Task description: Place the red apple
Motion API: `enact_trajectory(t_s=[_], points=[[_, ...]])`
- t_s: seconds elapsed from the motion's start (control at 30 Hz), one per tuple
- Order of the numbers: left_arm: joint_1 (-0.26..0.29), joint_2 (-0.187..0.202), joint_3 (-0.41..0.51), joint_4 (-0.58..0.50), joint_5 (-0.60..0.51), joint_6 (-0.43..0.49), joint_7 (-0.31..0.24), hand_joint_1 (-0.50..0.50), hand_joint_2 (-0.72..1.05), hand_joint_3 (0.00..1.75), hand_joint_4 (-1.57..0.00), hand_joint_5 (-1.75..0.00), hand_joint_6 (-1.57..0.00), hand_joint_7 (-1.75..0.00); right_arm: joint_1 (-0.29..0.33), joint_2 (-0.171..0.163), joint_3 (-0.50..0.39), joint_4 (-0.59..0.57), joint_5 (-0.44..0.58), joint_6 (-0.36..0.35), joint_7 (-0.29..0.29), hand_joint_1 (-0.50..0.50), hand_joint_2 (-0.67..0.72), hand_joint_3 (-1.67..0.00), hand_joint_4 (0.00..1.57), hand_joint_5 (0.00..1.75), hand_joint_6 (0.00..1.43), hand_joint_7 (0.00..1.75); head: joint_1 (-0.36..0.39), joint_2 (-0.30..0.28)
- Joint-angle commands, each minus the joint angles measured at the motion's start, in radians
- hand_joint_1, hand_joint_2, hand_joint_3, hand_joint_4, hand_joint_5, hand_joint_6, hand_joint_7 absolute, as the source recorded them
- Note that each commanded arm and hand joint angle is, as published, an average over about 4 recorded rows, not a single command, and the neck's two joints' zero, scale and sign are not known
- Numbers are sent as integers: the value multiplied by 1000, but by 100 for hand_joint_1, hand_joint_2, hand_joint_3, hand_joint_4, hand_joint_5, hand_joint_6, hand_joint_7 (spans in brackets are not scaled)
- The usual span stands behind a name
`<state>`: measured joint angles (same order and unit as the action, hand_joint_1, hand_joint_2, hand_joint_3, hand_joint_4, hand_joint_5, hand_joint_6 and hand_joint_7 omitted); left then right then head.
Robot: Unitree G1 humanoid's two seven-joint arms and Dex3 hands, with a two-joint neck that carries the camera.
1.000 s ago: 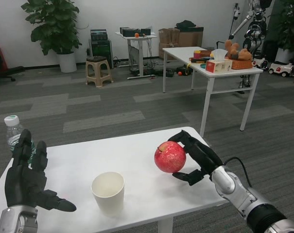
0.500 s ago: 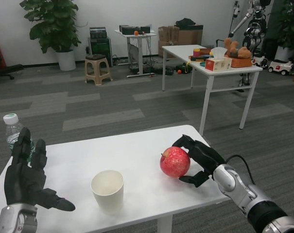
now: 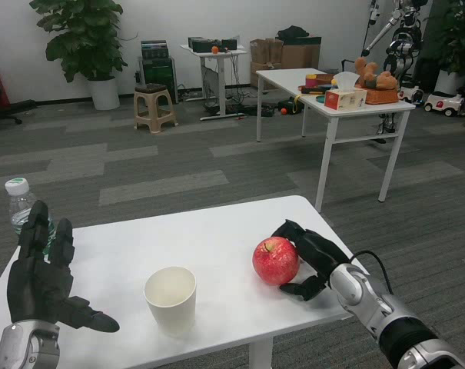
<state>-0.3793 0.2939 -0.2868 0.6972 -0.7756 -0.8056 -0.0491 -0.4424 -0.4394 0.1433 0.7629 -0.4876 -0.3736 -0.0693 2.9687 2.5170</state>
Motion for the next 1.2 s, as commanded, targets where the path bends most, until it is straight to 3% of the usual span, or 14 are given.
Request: enact_trajectory(t_s=[0.03, 0.4, 0.47, 0.63, 0.77, 1.0, 1.2], points=[[4, 11, 0, 2, -5, -7, -2, -48, -55, 9, 0, -8, 0, 0, -7, 9, -2, 13, -12, 10, 5, -42, -60, -95, 5, 145, 34, 147, -1, -2], [4, 11, 0, 2, -5, -7, -2, -48, -55, 9, 0, -5, 0, 0, -7, 10, -4, 12, -12, 8, 3, -42, -60, -95, 0, 145, 23, 147, 0, -5], [4, 11, 1, 2, -5, -7, -2, -48, -55, 9, 0, -8, 0, 0, -7, 9, -8, 12, -12, 6, 2, -42, -59, -101, 0, 141, 21, 145, 0, -5], [4, 11, 2, 2, -5, -7, -2, -48, -55, 9, 0, -8, 0, 0, -6, 9, -19, 12, -10, 4, 2, -42, -54, -111, 0, 119, 7, 124, 1, -4], [4, 11, 2, 2, -5, -7, -2, -48, -55, 9, 0, -5, 0, 0, -4, 8, -31, 9, -9, 1, 2, -43, -53, -87, 0, 85, 1, 91, -1, -3], [4, 11, 2, 2, -5, -7, -2, -48, -55, 9, 0, 0, 0, 0, 2, 9, -42, 10, -8, 1, 3, -46, -48, -59, 0, 24, 0, 59, -1, -5], [4, 11, 0, 2, -5, -7, -2, -48, -55, 9, 0, -10, 0, 0, 4, 10, -48, 10, -5, 1, 6, -46, -38, -46, 0, 5, 0, 45, -1, -5]])
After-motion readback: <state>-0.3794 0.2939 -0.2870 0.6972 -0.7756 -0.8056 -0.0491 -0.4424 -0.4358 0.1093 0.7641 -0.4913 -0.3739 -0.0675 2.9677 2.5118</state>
